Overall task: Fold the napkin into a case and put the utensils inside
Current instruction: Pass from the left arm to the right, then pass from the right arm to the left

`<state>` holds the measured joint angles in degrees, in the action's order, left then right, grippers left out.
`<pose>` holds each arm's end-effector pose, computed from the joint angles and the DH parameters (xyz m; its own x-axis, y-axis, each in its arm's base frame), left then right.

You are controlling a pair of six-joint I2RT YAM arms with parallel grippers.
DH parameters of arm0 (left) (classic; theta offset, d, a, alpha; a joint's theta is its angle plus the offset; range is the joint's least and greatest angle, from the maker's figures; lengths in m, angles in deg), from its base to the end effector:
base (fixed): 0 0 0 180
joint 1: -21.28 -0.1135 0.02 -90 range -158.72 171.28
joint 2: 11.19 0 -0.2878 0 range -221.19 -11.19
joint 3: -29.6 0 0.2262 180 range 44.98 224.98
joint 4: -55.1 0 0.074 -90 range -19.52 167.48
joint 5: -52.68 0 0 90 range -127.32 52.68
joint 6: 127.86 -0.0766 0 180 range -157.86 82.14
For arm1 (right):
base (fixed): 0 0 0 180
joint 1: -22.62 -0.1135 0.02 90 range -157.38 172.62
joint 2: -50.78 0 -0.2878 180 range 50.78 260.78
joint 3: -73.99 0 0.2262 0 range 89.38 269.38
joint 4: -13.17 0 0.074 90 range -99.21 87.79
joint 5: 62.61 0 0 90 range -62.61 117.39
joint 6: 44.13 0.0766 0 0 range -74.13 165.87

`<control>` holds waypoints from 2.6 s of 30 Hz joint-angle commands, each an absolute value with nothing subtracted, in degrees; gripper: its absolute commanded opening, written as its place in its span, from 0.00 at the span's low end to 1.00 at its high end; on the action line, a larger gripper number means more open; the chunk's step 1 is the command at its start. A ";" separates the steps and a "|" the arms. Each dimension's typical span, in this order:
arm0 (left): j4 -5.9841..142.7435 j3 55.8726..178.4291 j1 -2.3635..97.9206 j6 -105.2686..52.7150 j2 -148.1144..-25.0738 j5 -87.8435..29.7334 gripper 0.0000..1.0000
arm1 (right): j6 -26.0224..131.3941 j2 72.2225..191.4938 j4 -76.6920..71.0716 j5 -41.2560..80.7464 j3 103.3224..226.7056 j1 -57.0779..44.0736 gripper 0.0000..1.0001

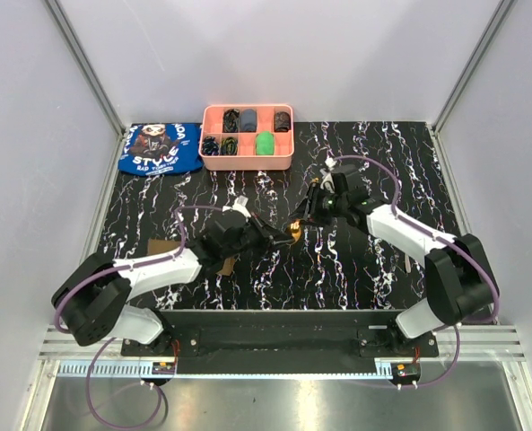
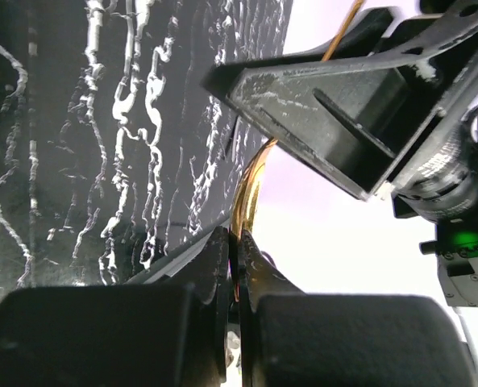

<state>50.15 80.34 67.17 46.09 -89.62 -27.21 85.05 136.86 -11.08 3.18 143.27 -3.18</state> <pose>0.1994 -0.2250 0.2326 -0.8433 -0.5366 -0.0297 -0.1812 0.3360 -0.9243 0.2793 0.1699 0.2408 -0.8850 0.2122 -0.4144 -0.1500 0.7128 0.6852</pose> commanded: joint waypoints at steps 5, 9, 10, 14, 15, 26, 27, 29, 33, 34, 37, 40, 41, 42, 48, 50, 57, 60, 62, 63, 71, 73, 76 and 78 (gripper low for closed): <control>49.73 81.01 64.71 40.15 -84.84 -23.55 0.11 | 77.97 142.96 -7.57 -0.38 150.46 -4.45 0.00; 66.68 84.53 64.52 25.36 -79.58 -26.40 0.48 | 66.11 145.78 -12.40 -6.27 155.37 -4.45 0.00; 71.66 84.53 64.26 20.38 -75.83 -27.72 0.51 | 61.65 146.31 -14.85 -6.62 155.82 -4.45 0.00; 80.15 83.74 58.05 13.22 -66.31 -31.35 0.71 | 51.60 145.96 -20.57 -10.83 156.96 -4.45 0.00; 80.85 83.74 56.19 12.16 -64.38 -29.86 0.77 | 49.67 145.70 -22.06 -11.28 157.05 -4.45 0.00; 57.51 84.27 40.09 18.55 -77.18 10.40 0.83 | 31.98 139.10 -40.26 -25.87 156.70 -6.37 0.00; 51.21 83.05 40.17 22.14 -77.98 11.02 0.82 | 32.42 139.46 -41.14 -25.79 157.05 -7.08 0.00; 43.38 82.25 40.18 25.58 -80.87 12.43 0.82 | 32.86 139.63 -40.71 -25.26 157.23 -9.27 0.00; 30.95 80.23 40.61 34.10 -85.27 14.80 0.81 | 33.39 142.18 -41.50 -25.26 158.37 -10.95 0.00; 30.06 80.14 41.05 34.56 -85.98 14.98 0.81 | 33.30 142.44 -41.41 -26.04 158.72 -10.95 0.00; 28.38 79.35 42.36 34.74 -87.12 14.80 0.78 | 32.86 143.24 -41.50 -27.54 159.25 -11.12 0.00; 26.98 78.38 44.13 34.65 -87.30 14.36 0.75 | 32.25 143.77 -41.85 -28.60 159.60 -11.13 0.00; 26.80 78.29 44.65 34.48 -87.48 14.28 0.74 | 32.07 144.03 -41.94 -28.77 159.69 -11.04 0.00; 27.85 78.47 45.35 33.52 -87.48 13.93 0.73 | 31.99 144.38 -42.12 -29.04 159.87 -11.12 0.00; 28.91 80.48 45.80 32.90 -90.20 13.05 0.61 | 31.98 145.52 -42.56 -32.02 161.36 -11.39 0.00; 28.39 81.71 45.89 33.07 -91.86 13.22 0.48 | 32.42 145.52 -42.56 -33.34 161.45 -11.74 0.00; 21.71 81.72 44.14 36.67 -93.63 12.00 0.08 | 37.51 143.60 -39.75 -32.49 158.47 -12.18 0.02; 21.61 82.07 43.78 35.54 -92.40 10.85 0.05 | 39.01 141.84 -38.17 -32.29 156.44 -12.27 0.00; 24.76 83.29 43.87 33.35 -91.96 11.02 0.08 | 39.37 140.00 -36.33 -33.52 155.04 -12.27 0.00; 25.82 83.39 43.95 32.73 -91.87 10.85 0.14 | 39.37 139.90 -36.14 -34.04 155.03 -12.27 0.00; 26.54 84.09 46.33 31.93 -90.82 11.03 0.43 | 39.02 141.83 -36.32 -39.41 155.74 -12.79 0.00; 26.45 84.53 46.50 32.28 -91.51 11.11 0.39 | 39.02 141.83 -36.32 -39.58 155.91 -13.23 0.00; 25.40 85.06 46.59 33.07 -92.22 11.38 0.26 | 39.72 141.66 -36.05 -39.67 156.00 -13.85 0.00; 24.52 85.15 46.51 33.51 -92.31 10.85 0.11 | 41.21 141.31 -35.70 -38.80 155.74 -14.11 0.00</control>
